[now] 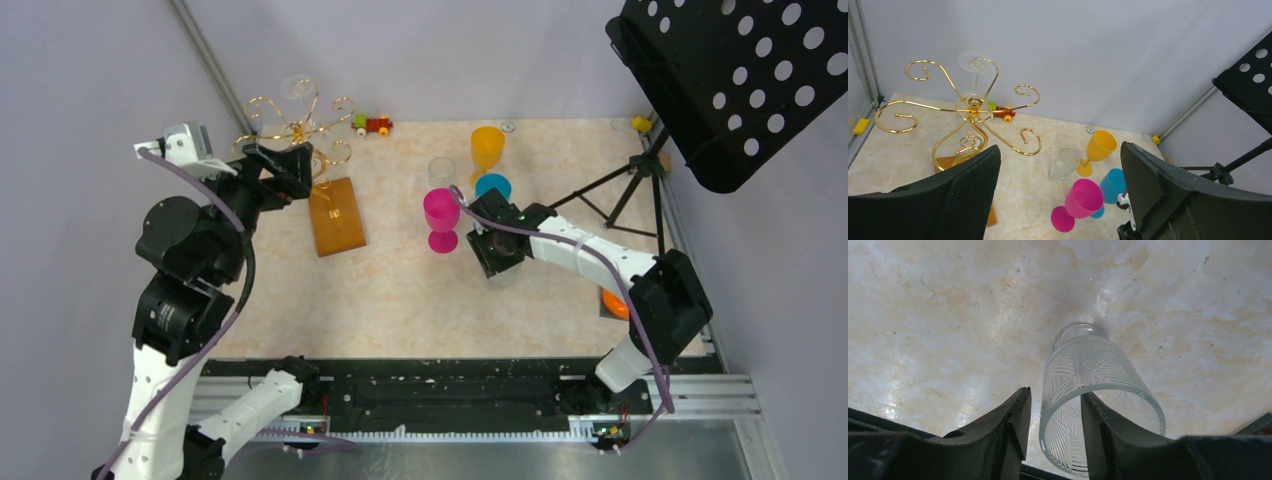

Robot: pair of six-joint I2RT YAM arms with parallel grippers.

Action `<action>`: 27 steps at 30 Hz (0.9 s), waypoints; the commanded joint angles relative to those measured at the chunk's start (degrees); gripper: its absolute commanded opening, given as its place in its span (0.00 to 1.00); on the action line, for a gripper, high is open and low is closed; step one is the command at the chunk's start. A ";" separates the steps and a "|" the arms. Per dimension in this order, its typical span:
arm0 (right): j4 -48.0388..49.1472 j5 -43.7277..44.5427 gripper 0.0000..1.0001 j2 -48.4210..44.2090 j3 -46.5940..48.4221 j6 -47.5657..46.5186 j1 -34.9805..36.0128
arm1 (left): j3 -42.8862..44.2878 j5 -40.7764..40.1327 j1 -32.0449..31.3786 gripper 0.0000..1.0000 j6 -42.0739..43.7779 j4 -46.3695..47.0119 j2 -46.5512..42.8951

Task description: Take the wine glass off the wine glass rack

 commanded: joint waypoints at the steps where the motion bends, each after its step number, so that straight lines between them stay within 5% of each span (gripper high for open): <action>1: 1.90 2.04 0.44 -3.36 4.16 0.54 -0.55 | 3.04 2.01 -0.01 0.92 -2.16 0.36 4.10; 13: 9.16 5.56 0.48 -18.43 4.16 3.18 -1.11 | -1.50 -1.38 -0.01 0.97 -0.43 4.11 5.85; 21: 25.56 7.61 0.44 -34.65 -7.04 3.74 -1.11 | -5.66 -3.17 0.12 0.98 -1.05 4.83 6.73; 27: 31.39 8.85 0.46 -42.65 -11.22 3.09 -1.02 | -0.89 -0.08 4.84 0.98 -5.26 0.68 12.39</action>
